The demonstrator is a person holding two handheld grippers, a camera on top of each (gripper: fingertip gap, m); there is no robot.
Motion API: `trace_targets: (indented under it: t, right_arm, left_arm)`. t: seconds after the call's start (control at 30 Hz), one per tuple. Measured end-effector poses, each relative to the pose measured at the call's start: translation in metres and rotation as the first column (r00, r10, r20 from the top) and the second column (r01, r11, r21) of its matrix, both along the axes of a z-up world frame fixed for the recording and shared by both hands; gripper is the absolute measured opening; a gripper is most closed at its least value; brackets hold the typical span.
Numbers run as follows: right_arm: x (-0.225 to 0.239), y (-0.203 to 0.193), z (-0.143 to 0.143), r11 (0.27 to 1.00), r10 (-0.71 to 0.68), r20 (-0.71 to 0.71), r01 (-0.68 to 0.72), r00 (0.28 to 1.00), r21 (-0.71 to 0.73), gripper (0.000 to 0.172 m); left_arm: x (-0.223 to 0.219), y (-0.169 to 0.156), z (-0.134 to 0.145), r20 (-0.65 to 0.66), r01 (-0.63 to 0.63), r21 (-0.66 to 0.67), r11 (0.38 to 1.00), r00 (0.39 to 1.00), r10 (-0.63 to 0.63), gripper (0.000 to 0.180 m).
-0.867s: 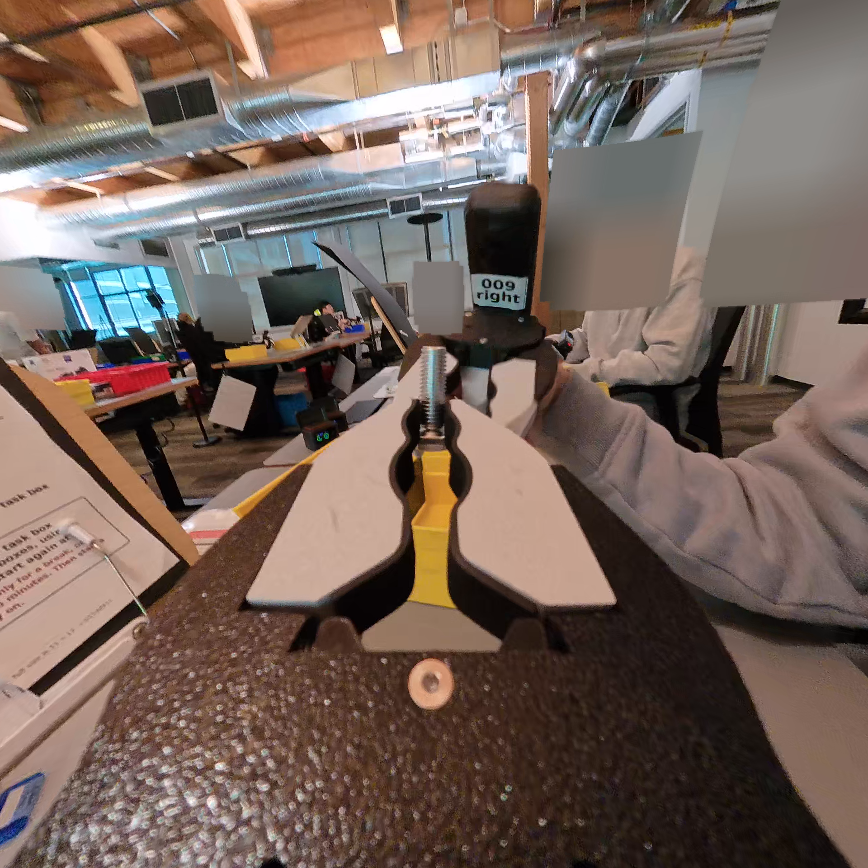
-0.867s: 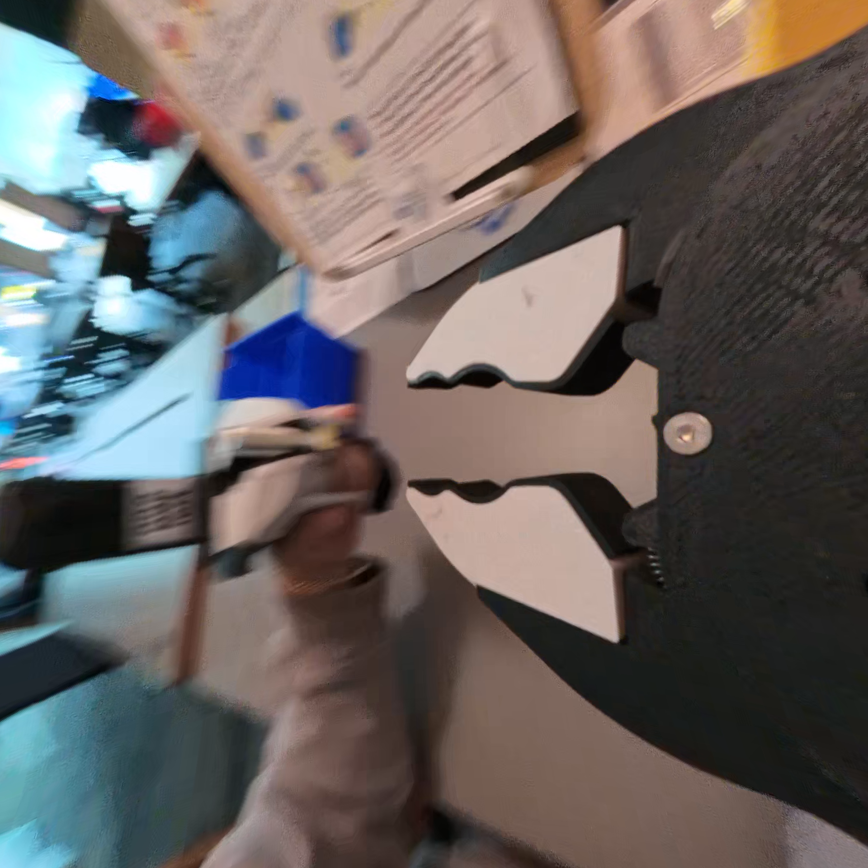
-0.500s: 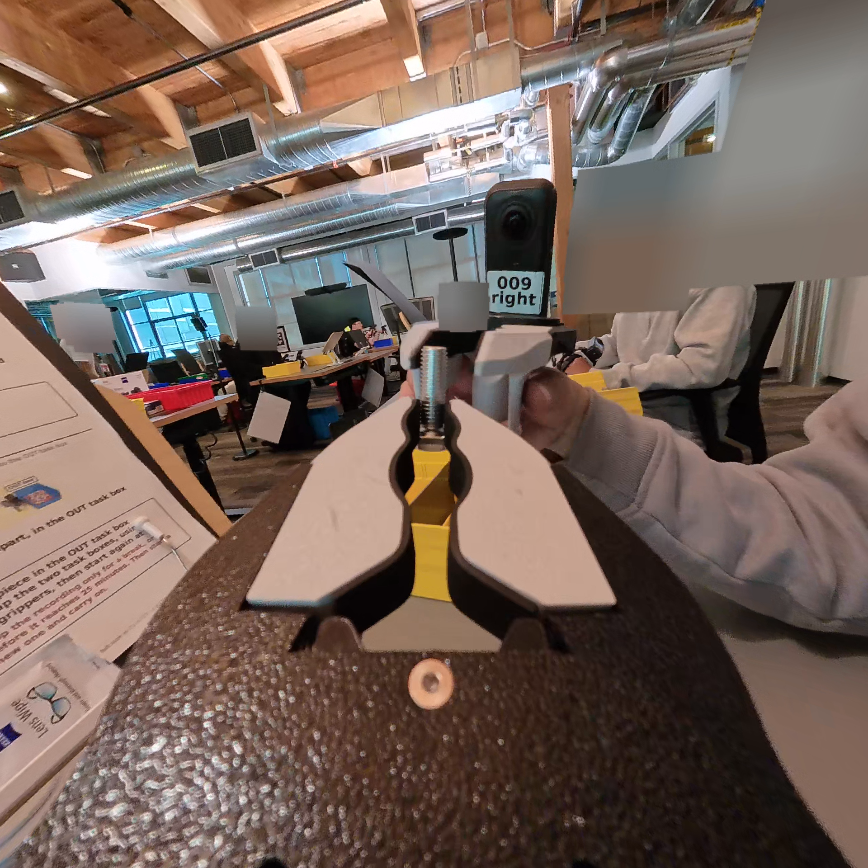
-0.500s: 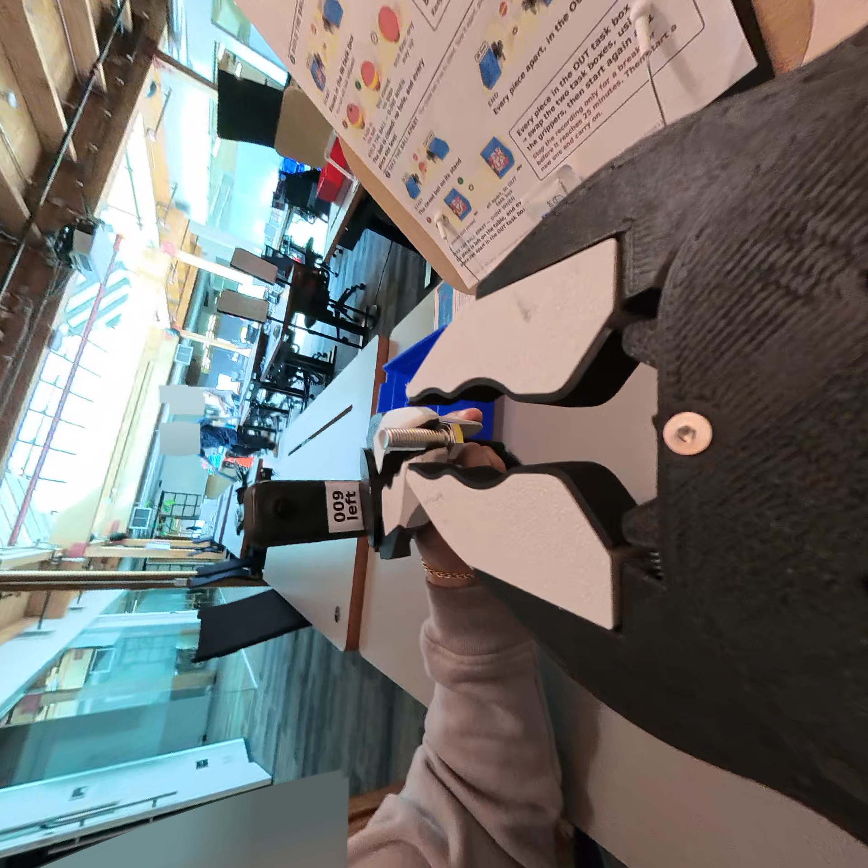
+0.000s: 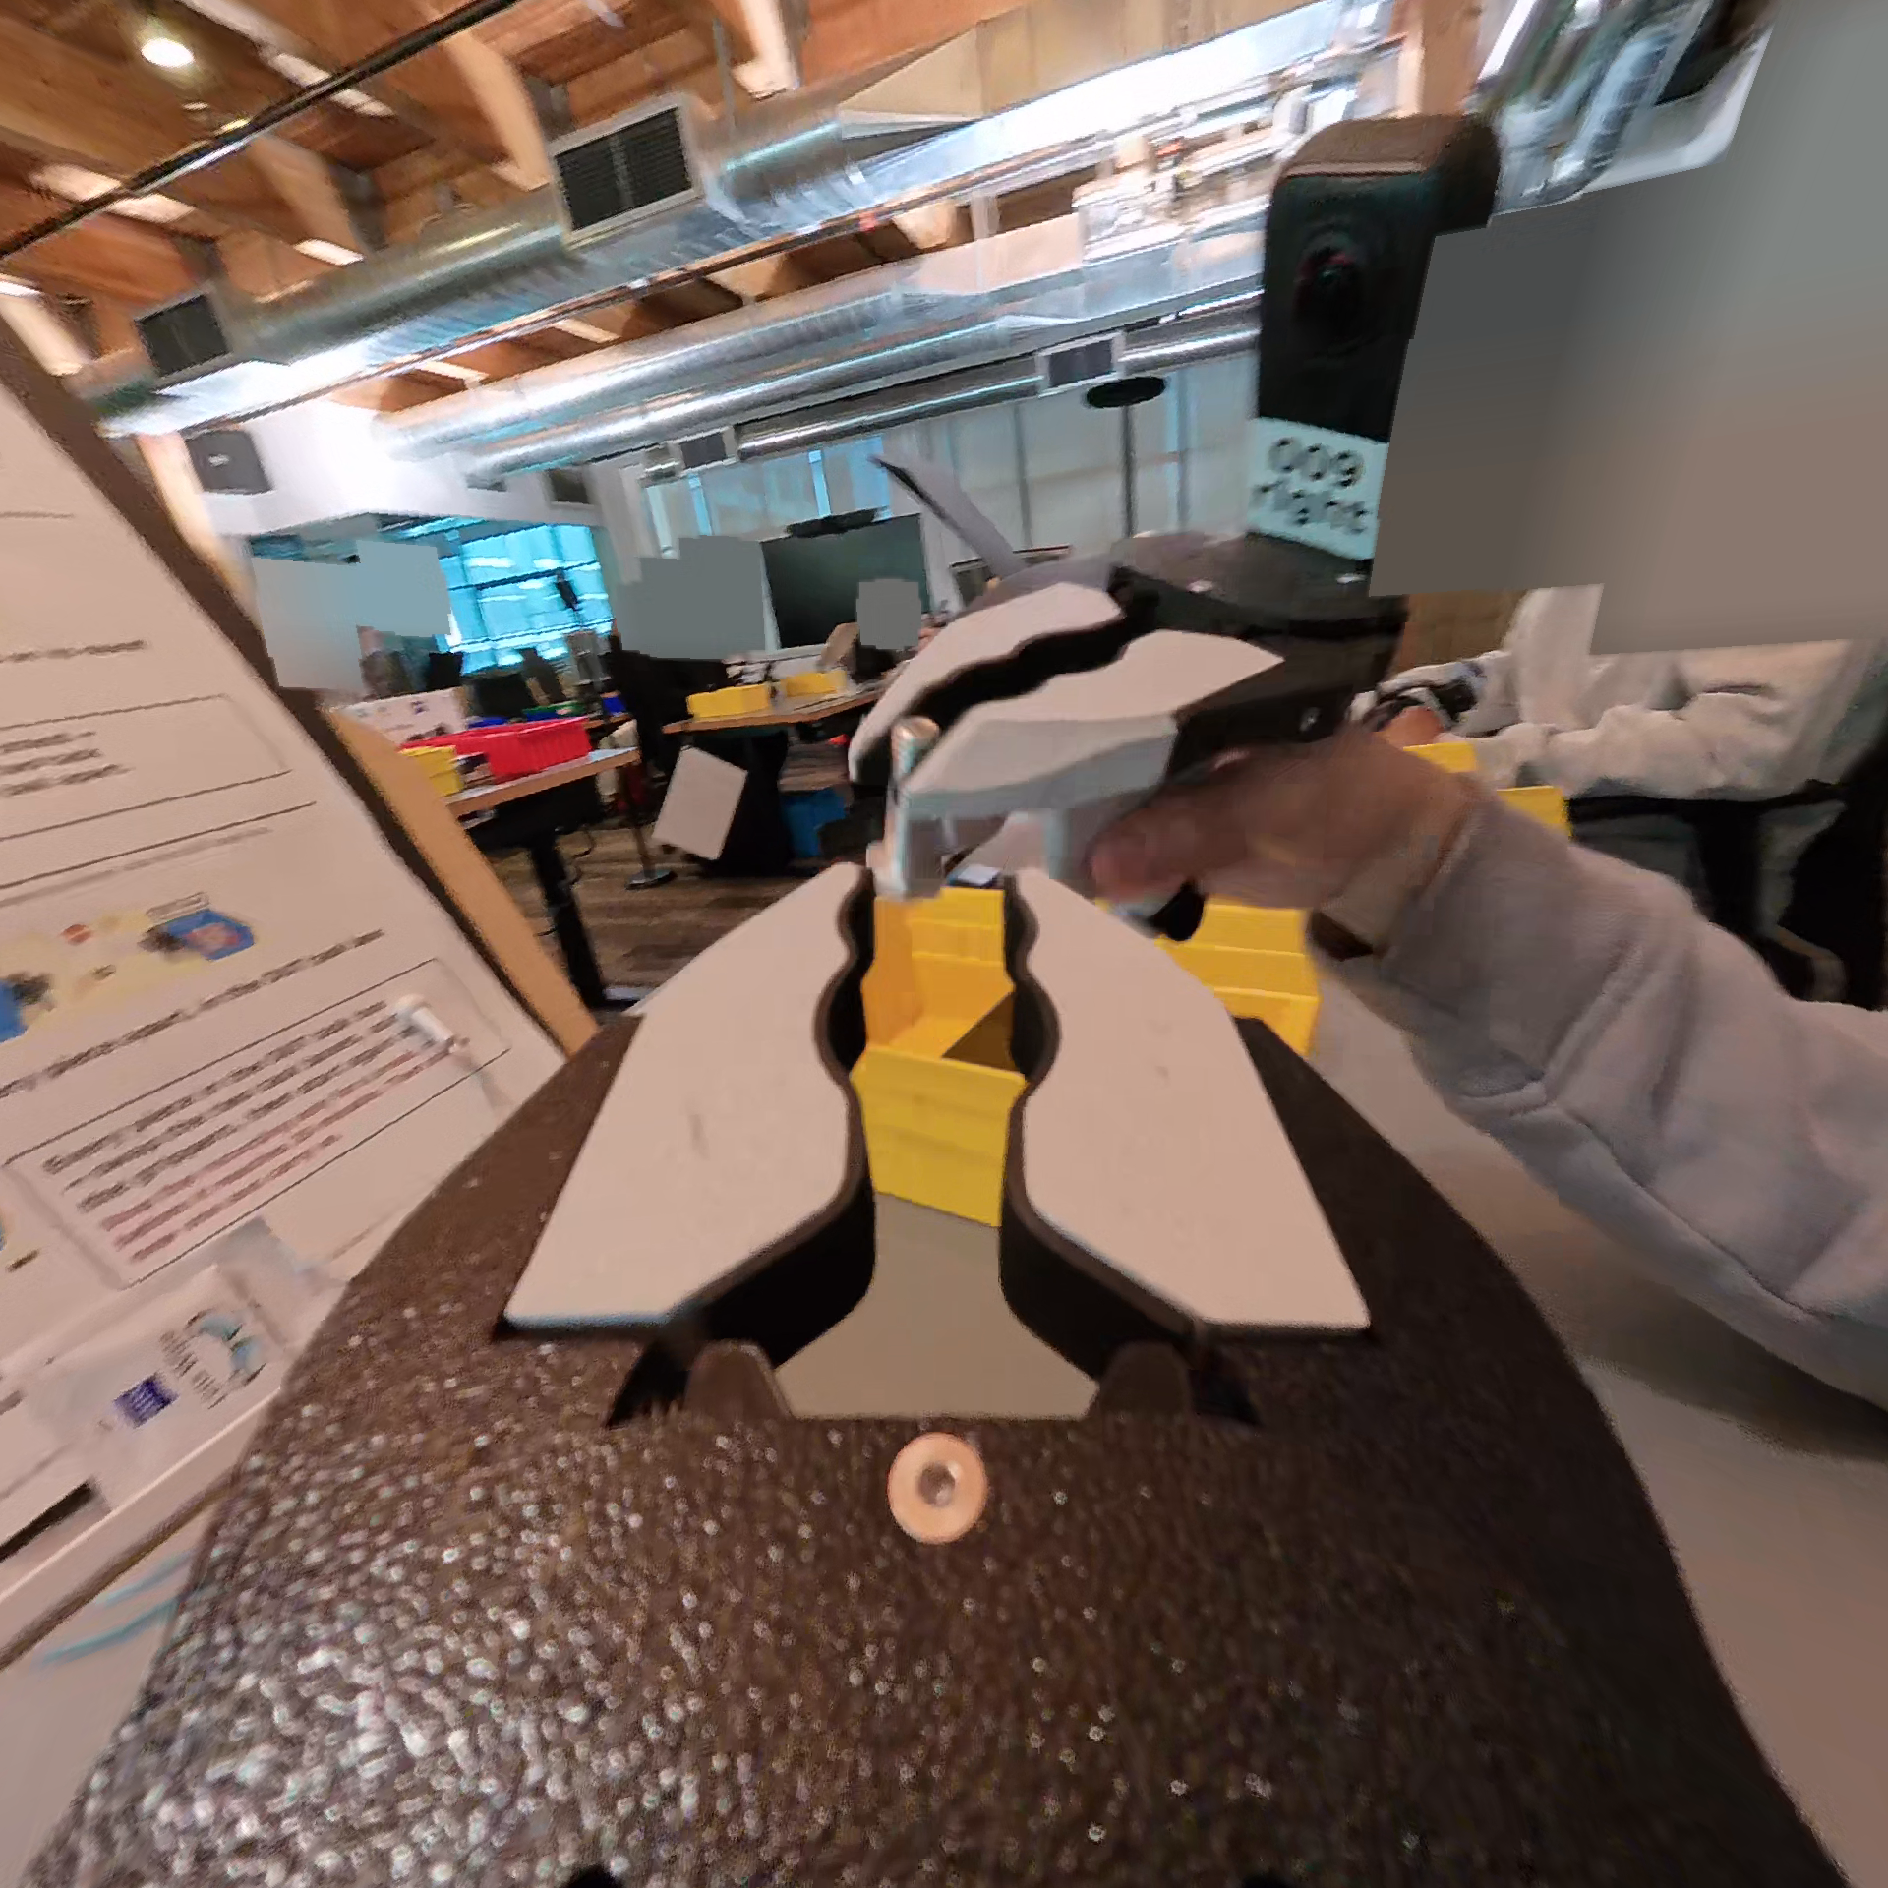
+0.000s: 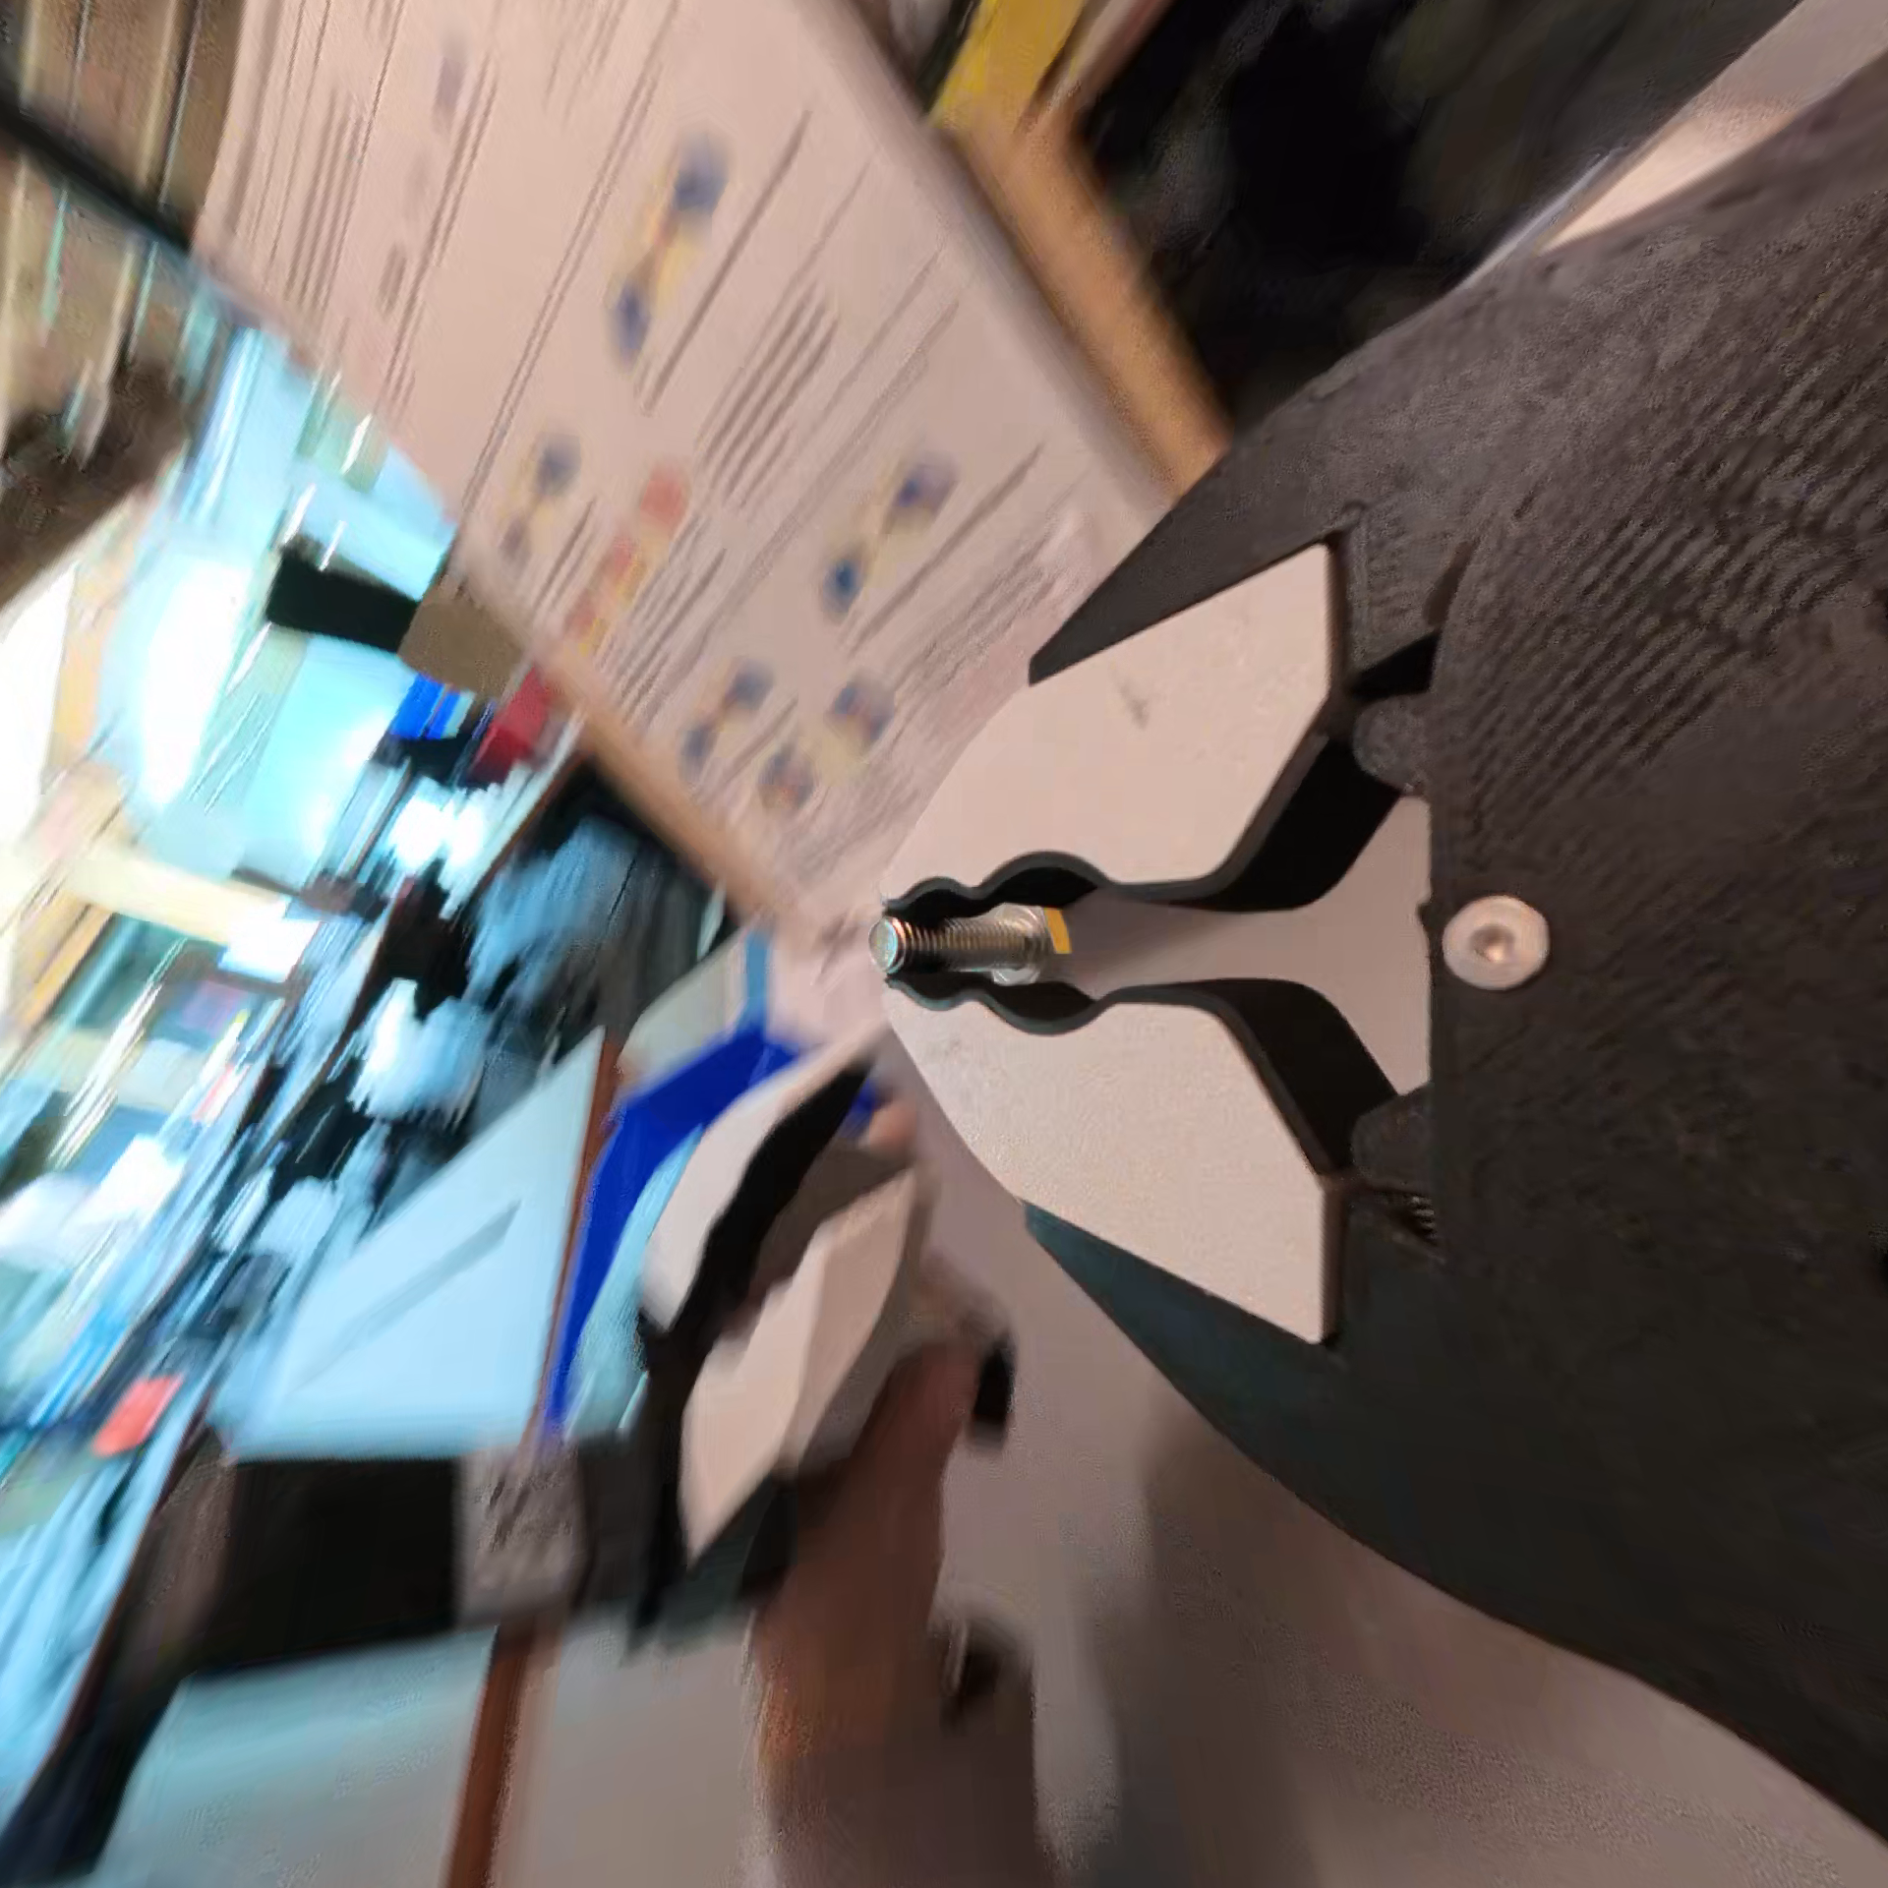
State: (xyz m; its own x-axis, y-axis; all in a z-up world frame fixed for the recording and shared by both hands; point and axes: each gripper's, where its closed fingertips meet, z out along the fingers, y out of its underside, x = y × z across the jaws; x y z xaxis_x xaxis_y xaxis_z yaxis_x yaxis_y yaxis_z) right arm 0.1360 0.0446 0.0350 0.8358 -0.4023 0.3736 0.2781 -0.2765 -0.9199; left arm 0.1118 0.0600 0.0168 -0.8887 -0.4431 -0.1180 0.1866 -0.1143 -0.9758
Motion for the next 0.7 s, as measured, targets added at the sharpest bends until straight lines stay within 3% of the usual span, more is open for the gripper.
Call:
trace_targets:
  t: [0.03, 0.1, 0.17, 0.23, 0.27, 0.4, 0.63, 0.7]
  right_arm:
    - [0.024, -0.027, -0.003, 0.984, -0.174, 0.041, 0.176, 0.984, -0.036, 0.009]
    - [0.071, -0.097, -0.024, 0.844, -0.506, 0.098, 0.515, 0.857, -0.149, 0.01]
    - [0.105, -0.167, -0.063, 0.612, -0.726, 0.146, 0.729, 0.672, -0.306, 0.01]
    - [0.12, -0.215, -0.107, 0.42, -0.816, 0.178, 0.776, 0.549, -0.47, 0.01]
    - [0.123, -0.227, -0.125, 0.378, -0.843, 0.152, 0.769, 0.516, -0.515, 0.01]
    - [0.136, -0.231, -0.154, 0.416, -0.877, 0.018, 0.779, 0.48, -0.469, 0.011]
    - [0.136, -0.196, -0.119, 0.505, -0.846, -0.005, 0.799, 0.533, -0.326, 0.053]
    - [0.132, -0.182, -0.107, 0.548, -0.823, -0.017, 0.784, 0.568, -0.292, 0.057]
  left_arm:
    - [0.005, 0.003, -0.002, -0.015, -0.031, 0.011, 0.999, 0.999, 0.031, 0.028]
    - [0.012, 0.008, -0.006, -0.043, -0.069, 0.033, 0.997, 0.997, 0.071, 0.028]
    - [0.015, 0.011, -0.007, -0.057, -0.08, 0.027, 0.996, 0.995, 0.081, 0.027]
    - [0.016, 0.012, -0.007, -0.084, -0.078, 0.014, 0.997, 0.993, 0.079, 0.025]
    - [0.017, 0.011, -0.009, -0.1, -0.072, 0.014, 0.997, 0.992, 0.073, 0.024]
    - [0.022, 0.01, -0.018, -0.131, -0.088, 0.05, 0.995, 0.987, 0.094, 0.025]
    - [0.033, 0.02, -0.021, -0.176, -0.159, 0.05, 0.986, 0.97, 0.165, 0.026]
    - [0.037, 0.031, -0.015, -0.206, -0.205, 0.026, 0.979, 0.957, 0.205, 0.026]
